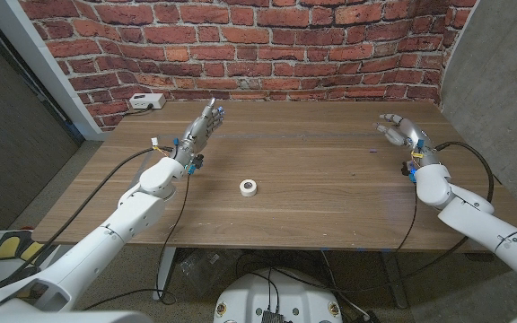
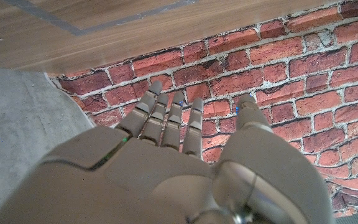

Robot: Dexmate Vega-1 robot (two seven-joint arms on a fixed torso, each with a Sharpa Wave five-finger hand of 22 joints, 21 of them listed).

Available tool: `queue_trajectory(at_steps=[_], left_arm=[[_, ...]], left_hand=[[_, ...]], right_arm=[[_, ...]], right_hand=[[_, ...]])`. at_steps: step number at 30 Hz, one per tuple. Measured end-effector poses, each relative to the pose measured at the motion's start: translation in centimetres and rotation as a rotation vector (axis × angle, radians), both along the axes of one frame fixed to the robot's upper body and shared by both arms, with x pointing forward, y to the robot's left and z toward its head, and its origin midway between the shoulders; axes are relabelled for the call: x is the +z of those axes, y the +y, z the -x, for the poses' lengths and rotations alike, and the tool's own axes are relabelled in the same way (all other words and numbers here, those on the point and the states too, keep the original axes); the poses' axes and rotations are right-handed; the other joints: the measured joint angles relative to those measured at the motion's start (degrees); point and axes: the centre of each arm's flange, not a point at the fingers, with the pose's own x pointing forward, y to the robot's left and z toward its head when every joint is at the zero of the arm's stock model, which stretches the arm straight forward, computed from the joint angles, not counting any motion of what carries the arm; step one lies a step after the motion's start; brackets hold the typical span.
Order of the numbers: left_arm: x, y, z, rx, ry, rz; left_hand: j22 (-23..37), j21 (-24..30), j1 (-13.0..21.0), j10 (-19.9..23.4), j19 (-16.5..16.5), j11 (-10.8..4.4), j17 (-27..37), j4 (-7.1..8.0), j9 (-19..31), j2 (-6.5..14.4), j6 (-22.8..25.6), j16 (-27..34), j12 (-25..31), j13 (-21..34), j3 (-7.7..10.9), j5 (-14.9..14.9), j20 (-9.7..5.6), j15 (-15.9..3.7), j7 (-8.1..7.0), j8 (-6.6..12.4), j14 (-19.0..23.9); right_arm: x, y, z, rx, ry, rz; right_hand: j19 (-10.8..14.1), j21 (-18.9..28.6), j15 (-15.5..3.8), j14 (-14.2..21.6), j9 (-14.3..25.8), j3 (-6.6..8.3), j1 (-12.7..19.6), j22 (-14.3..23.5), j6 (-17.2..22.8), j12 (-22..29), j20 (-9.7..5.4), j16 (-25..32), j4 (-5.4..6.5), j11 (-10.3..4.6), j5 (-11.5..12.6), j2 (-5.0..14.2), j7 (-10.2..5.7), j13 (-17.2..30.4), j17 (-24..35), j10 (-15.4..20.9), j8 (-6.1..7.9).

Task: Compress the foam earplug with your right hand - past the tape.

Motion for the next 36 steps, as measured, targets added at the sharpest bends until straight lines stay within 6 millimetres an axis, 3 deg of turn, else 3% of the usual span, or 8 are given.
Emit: queue_trajectory(at_steps=[12,17,27,36], left_arm=[[0.2,-0.2,0.1,-0.002,-0.002,-0.004],[0.1,-0.3,0.1,-0.003,-0.001,-0.001],[-0.3,-0.5,0.0,-0.003,0.007,0.007],[-0.7,-0.6,0.0,0.000,0.012,0.015]], left_hand=[[0.0,-0.4,0.0,0.3,0.0,-0.31,0.0,-0.25,0.3,0.0,0.2,0.0,0.0,0.0,-0.25,0.0,0.00,-0.13,-0.20,0.00,0.9],[0.0,-0.4,0.0,0.3,0.2,-0.31,0.0,-0.25,0.3,0.0,0.4,0.0,0.0,0.0,-0.25,0.0,0.23,-0.13,0.01,0.00,0.9],[0.0,-0.4,0.0,0.6,0.3,-0.01,0.0,-0.24,0.3,0.0,0.6,0.0,0.0,0.0,-0.24,0.0,0.31,-0.13,-0.21,0.00,0.9],[0.0,-0.9,0.0,0.7,0.3,-0.12,0.0,0.08,0.3,0.0,0.9,-0.3,0.0,0.0,-0.56,-0.2,0.31,-0.13,-0.09,-0.26,0.9]], right_arm=[[0.2,0.3,-0.5,-0.081,0.047,0.107],[0.2,0.3,-0.9,-0.121,0.075,0.145],[0.3,0.4,-1.7,-0.175,0.127,0.192],[0.0,0.3,-2.4,-0.207,0.179,0.216]], right_hand=[[0.0,-1.4,-0.75,-1.9,0.1,1.73,7.8,0.0,2.9,-0.9,0.01,-0.9,-0.29,-0.59,0.0,-1.62,-1.65,0.0,-0.3,-0.6,0.00],[-1.8,-2.8,-0.44,-4.3,0.1,1.87,10.4,0.0,4.2,-1.6,0.10,-1.3,-0.14,-1.44,0.0,-2.65,-2.34,0.0,-0.1,-1.7,0.00],[-2.9,-3.8,0.02,-6.2,0.1,2.00,12.0,0.0,6.5,-2.3,0.19,-1.3,0.37,-1.41,0.0,-3.03,-4.08,0.0,-0.1,-3.3,0.56],[-3.1,-4.5,0.02,-6.8,0.1,1.84,12.9,0.3,8.7,-2.3,0.00,-1.3,0.52,-2.95,0.0,-3.02,-4.81,0.0,-0.1,-4.4,0.86]])
